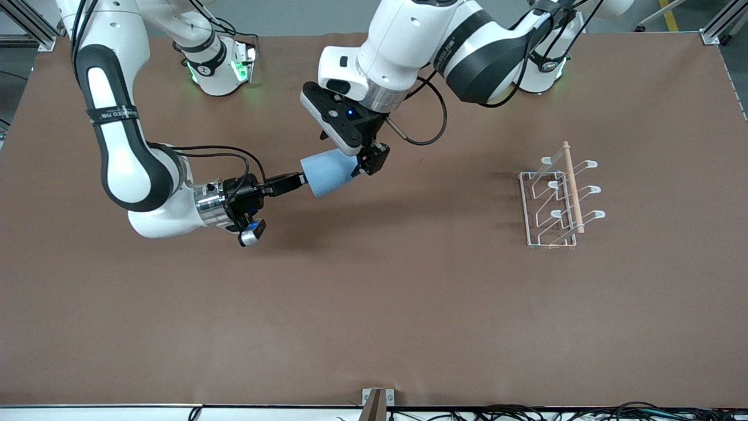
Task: Hang cup on cup holder
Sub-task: 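Grasp the cup with the left gripper while the right gripper releases, then carry the cup with the left gripper to the rack's hooks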
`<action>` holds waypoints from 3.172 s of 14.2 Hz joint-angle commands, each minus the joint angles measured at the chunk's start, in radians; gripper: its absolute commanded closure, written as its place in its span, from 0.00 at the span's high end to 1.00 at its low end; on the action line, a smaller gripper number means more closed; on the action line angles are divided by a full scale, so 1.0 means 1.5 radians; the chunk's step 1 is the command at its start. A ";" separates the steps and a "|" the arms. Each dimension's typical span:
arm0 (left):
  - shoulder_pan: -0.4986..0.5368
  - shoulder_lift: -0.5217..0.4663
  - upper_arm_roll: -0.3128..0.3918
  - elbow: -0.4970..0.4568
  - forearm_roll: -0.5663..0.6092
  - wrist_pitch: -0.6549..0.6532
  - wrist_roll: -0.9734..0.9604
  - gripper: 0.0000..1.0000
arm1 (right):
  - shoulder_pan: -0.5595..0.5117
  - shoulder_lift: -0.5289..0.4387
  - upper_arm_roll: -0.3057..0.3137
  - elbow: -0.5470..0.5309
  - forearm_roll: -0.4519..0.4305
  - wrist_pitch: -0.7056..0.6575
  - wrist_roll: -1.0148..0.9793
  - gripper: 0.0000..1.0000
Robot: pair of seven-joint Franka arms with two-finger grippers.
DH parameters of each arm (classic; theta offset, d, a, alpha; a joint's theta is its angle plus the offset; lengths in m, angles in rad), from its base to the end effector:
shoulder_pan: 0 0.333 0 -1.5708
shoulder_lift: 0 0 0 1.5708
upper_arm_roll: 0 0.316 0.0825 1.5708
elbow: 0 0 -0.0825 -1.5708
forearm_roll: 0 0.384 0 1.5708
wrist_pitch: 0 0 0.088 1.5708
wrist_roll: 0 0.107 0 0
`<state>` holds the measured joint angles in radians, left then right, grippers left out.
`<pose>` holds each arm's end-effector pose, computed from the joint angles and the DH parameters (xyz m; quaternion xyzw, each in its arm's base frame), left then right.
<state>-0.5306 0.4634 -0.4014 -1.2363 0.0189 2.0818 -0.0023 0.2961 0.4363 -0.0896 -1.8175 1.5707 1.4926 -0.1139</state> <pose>0.4845 -0.5354 0.5644 0.8869 -0.4067 0.1517 0.1581 0.5811 0.2439 0.3527 -0.6955 0.1025 0.2913 0.6487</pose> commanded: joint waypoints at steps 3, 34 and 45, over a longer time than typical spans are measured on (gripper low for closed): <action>-0.056 0.018 0.062 0.017 0.015 0.018 0.032 1.00 | 0.009 0.008 -0.005 0.008 0.017 -0.010 -0.009 0.02; 0.076 -0.007 0.096 -0.008 0.302 -0.500 0.357 0.02 | -0.054 -0.153 -0.154 0.023 -0.678 0.109 -0.004 1.00; 0.098 0.025 0.095 -0.165 0.609 -0.610 0.450 0.00 | -0.149 -0.217 -0.154 0.073 -0.974 0.237 -0.006 1.00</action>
<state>-0.3842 0.5107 -0.2582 -1.4211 0.8776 1.1764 0.6605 0.0990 0.1335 -0.3357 -1.7421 0.1579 1.8554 -0.1250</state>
